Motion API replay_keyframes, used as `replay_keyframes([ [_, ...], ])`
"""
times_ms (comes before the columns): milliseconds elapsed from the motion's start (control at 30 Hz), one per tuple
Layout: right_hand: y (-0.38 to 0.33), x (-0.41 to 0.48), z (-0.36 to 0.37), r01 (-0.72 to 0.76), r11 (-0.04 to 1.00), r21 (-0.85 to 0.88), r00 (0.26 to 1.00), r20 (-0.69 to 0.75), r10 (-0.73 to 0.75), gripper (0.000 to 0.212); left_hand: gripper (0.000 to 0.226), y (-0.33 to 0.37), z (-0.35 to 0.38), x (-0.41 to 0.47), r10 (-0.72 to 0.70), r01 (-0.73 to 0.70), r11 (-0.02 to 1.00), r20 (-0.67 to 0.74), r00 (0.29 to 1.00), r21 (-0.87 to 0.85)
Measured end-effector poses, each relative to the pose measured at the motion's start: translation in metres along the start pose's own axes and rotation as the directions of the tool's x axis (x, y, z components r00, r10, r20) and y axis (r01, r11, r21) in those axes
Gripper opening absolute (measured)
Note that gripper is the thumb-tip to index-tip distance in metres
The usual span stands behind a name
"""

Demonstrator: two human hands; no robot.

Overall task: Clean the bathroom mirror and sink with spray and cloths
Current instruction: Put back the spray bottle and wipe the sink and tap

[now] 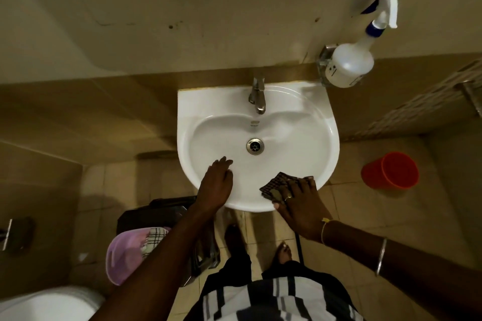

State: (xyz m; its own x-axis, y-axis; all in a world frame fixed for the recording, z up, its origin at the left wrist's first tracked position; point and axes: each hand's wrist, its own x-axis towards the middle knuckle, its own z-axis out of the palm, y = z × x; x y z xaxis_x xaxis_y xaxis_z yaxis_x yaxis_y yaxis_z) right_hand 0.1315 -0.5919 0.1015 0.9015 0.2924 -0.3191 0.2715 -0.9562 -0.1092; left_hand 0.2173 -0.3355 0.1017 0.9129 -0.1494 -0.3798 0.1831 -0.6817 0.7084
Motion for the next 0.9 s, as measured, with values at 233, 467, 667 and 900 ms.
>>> replay_keyframes([
  [233,-0.061,-0.004,0.024,-0.038,0.998,0.055,0.999,0.006,0.038,0.073,0.04,-0.004,-0.01,-0.004,0.0,-0.003,0.999,-0.057,0.998,-0.042],
  [467,-0.124,0.025,0.033,0.024,0.986,0.168,0.998,0.056,-0.034,0.092,0.04,-0.011,-0.02,-0.003,-0.026,0.019,0.996,-0.076,0.997,-0.081],
  [667,-0.178,0.077,0.025,0.102,0.928,0.359,0.994,-0.008,-0.106,0.104,0.04,-0.017,-0.045,0.001,-0.058,0.03,0.988,-0.189,0.98,-0.15],
  [900,-0.207,0.161,0.017,0.055,0.864,0.5,0.995,0.046,-0.09,0.099,0.04,-0.029,-0.083,0.012,-0.158,-0.014,0.932,-0.441,0.883,-0.363],
])
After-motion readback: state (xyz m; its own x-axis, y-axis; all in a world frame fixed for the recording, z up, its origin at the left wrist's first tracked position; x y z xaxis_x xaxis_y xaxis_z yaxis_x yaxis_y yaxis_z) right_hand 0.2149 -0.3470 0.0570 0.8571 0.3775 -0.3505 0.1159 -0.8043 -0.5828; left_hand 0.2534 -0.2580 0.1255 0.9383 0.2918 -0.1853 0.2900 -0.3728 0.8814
